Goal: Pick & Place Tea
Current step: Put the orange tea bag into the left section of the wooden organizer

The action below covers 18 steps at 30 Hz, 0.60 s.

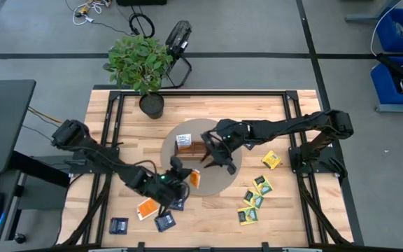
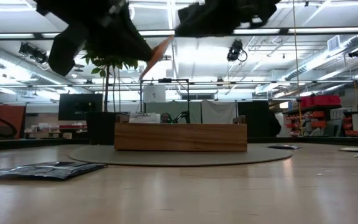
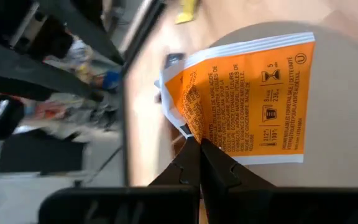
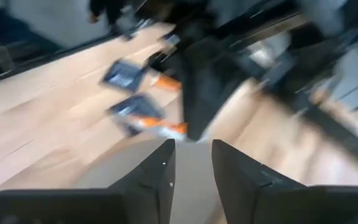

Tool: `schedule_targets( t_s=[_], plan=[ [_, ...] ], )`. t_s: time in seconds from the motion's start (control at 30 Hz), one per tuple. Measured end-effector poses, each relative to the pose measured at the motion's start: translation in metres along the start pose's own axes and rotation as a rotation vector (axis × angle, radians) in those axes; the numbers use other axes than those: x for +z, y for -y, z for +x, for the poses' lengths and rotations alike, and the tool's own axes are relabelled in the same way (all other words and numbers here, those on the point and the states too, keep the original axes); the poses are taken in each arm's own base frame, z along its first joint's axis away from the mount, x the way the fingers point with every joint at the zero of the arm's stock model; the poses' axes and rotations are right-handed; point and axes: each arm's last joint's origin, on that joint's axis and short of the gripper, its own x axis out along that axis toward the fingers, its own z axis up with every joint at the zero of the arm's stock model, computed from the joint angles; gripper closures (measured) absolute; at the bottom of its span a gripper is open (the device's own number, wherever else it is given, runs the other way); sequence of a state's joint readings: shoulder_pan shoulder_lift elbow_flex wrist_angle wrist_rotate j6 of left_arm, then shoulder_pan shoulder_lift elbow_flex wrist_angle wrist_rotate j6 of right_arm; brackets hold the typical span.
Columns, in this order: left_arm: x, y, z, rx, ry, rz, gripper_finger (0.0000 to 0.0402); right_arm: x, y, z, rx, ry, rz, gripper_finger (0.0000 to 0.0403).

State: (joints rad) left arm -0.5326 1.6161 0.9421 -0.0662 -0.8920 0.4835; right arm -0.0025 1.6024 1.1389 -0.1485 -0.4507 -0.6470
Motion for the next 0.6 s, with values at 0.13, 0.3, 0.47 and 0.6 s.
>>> schedule_targets(
  t_s=[0.13,0.3,0.47,0.6],
  plan=[
    [-0.004,-0.006,0.011,-0.055,0.007,-0.008,0.0400,-0.004,-0.009,0.002,0.065,-0.053,-0.035,0.0289],
    [0.005,-0.015,0.015,-0.073,0.126,-0.013,0.0400,-0.002,-0.018,0.005,0.107,-0.079,-0.173,0.0288],
    [0.011,-0.017,0.015,-0.121,0.224,0.001,0.0400,0.002,-0.023,0.007,0.064,-0.121,-0.233,0.0276],
    [0.011,-0.017,0.016,-0.125,0.224,0.003,0.0400,0.005,-0.025,0.007,0.076,-0.101,-0.248,0.0264]
  ],
)
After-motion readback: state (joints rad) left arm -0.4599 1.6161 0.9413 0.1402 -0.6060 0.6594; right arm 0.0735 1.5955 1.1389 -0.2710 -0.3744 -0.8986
